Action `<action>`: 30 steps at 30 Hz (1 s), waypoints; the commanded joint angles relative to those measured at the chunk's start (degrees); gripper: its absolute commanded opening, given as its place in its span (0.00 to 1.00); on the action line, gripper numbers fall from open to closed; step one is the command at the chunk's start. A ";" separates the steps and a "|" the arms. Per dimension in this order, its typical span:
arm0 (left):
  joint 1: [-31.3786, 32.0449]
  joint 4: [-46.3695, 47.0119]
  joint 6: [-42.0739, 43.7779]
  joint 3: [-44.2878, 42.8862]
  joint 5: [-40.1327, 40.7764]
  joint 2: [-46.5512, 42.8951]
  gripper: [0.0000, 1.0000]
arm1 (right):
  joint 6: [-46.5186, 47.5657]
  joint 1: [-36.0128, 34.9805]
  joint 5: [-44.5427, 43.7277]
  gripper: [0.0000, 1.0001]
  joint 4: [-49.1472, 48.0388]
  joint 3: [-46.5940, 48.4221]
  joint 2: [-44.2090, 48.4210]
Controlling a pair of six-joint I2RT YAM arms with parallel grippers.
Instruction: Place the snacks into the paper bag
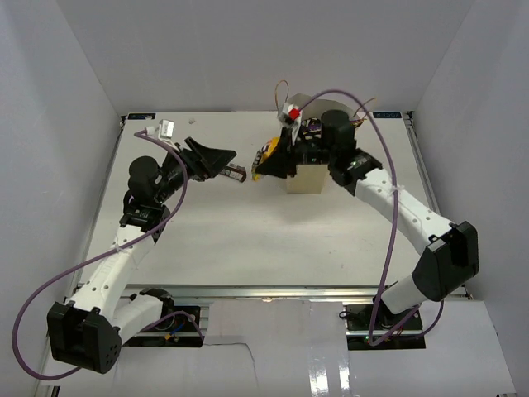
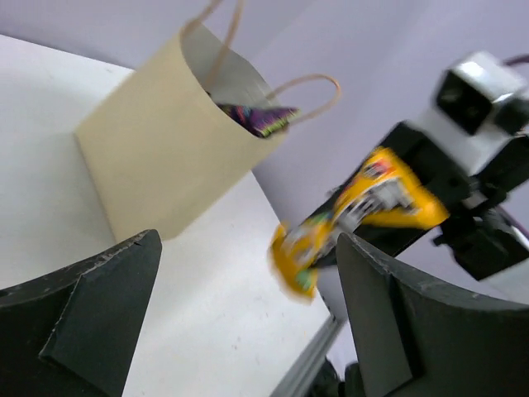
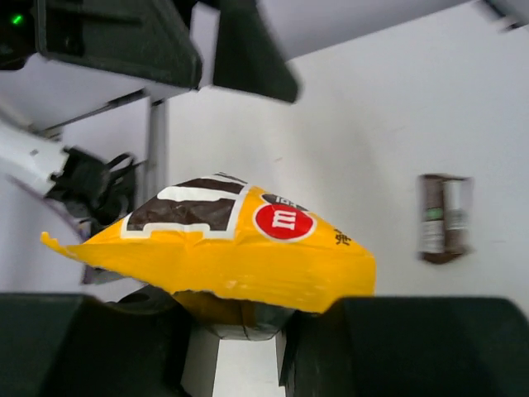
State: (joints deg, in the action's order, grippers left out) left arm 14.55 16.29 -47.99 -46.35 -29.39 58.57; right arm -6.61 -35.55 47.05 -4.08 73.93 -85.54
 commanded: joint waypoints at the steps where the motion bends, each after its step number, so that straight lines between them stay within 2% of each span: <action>1: -0.83 -11.25 0.62 -3.57 11.70 0.49 0.97 | 11.78 6.80 -0.18 0.11 8.17 13.74 3.36; 3: -1.18 -15.57 -1.75 -3.75 13.56 1.98 0.97 | 17.06 9.60 -5.28 0.11 12.58 16.93 3.18; 5: -1.28 -15.94 -3.60 -3.05 13.91 3.57 0.97 | 20.04 11.37 -12.13 0.12 14.00 19.23 3.27; 7: -1.45 -15.94 -4.48 -1.73 15.05 4.19 0.97 | 20.50 12.61 -20.18 0.14 14.01 20.11 2.83; 11: -1.54 -15.94 -7.90 -0.50 19.17 5.32 0.97 | 22.34 16.47 -28.57 0.17 15.06 23.18 -1.90; 14: -1.54 -19.54 -12.63 -1.90 23.31 8.39 0.97 | 23.49 17.88 -31.31 0.18 15.06 25.37 -6.56; 19: -1.54 -22.27 -17.57 -4.45 25.34 15.34 0.96 | 22.26 18.32 -28.95 0.25 15.94 29.60 -13.33; 22: -1.54 -21.22 -18.89 -5.85 24.64 19.63 0.96 | 22.60 18.15 -27.72 0.42 16.64 31.80 -17.20; 23: -1.54 -21.04 -19.25 -6.29 24.64 20.79 0.96 | 22.69 18.23 -27.71 0.55 16.99 32.24 -17.55; 24: -1.45 -21.30 -19.60 -7.08 24.73 21.84 0.97 | 22.78 18.24 -27.54 0.64 17.34 32.68 -17.91; 26: -1.45 -21.48 -21.00 -7.88 24.99 25.18 0.97 | 23.22 18.32 -26.83 0.77 17.87 33.65 -18.00; 30: -1.36 -23.58 -22.68 -10.77 25.96 31.33 0.97 | 22.44 18.59 -25.43 0.81 18.23 33.30 -15.28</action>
State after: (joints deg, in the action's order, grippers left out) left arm 13.23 -5.19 -68.05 -53.95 -5.15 88.07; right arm 15.75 -17.02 19.84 15.84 103.77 -105.56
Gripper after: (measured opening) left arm 0.970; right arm 0.803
